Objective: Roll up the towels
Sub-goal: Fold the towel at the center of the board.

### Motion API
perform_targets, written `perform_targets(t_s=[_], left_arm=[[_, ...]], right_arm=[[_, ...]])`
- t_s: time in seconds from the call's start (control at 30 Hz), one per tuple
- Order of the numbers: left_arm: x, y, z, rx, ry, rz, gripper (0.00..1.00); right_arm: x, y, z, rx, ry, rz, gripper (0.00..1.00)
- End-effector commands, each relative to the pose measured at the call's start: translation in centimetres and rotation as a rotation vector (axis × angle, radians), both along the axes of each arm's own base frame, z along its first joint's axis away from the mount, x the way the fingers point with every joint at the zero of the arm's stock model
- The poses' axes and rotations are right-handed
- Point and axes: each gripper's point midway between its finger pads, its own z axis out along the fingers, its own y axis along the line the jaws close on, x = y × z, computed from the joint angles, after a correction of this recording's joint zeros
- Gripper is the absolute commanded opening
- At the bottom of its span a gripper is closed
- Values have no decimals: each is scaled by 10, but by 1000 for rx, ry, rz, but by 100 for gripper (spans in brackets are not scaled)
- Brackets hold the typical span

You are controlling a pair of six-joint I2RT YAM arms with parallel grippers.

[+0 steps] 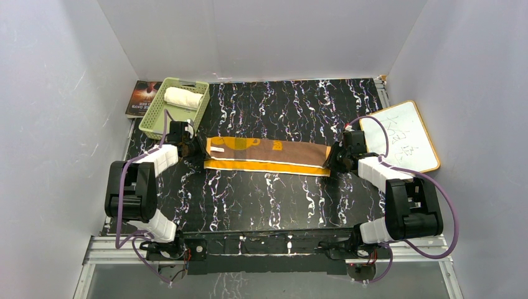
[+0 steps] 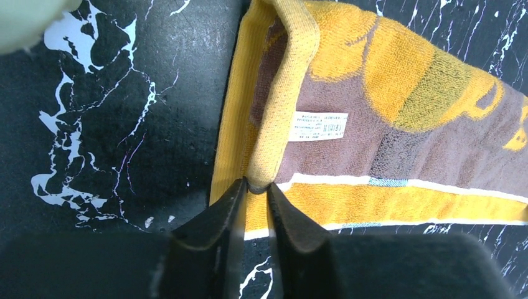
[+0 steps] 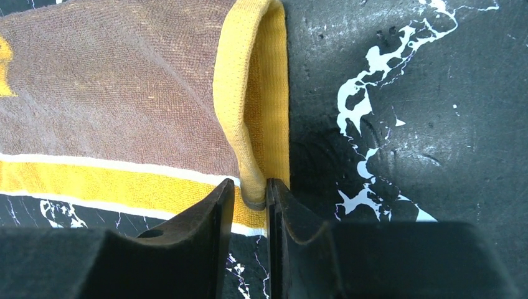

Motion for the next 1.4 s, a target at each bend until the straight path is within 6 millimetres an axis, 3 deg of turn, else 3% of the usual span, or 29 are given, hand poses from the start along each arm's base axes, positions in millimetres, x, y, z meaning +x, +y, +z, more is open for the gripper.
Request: perform_targets(t_s=[0.0,0.07,0.13,0.17,0.63,1.2,1.27,1.3,1.33,1.37], left_arm=[[-1,3,3,7,-9,2,10],[-1,5,6,22,-15,8,0],[1,7,9,29,-27,13,0],[1,7,11,29,-30,12,0],[-8,16,41,75,-70,21,0],[-43,11,20,37,34,17,0],[-45,9,18,25,42,17,0],[-45,9,18,20,42,19,0],[-46,8,18,16,41,19,5],[-47,7,19,11,39,18,19]], right_arm=[[7,0,12,5,-55,8,20],[8,1,15,9,-60,10,13],[10,1,20,11,-69,11,1],[10,2,22,12,-74,10,0],[6,-4,45,-14,-90,-4,0],[-23,-8,25,-15,-18,-30,0],[-24,-5,24,1,-14,-25,5],[-26,-3,23,9,-10,-19,14],[-27,-1,22,17,-10,-12,23],[-28,0,23,23,-15,-6,30]])
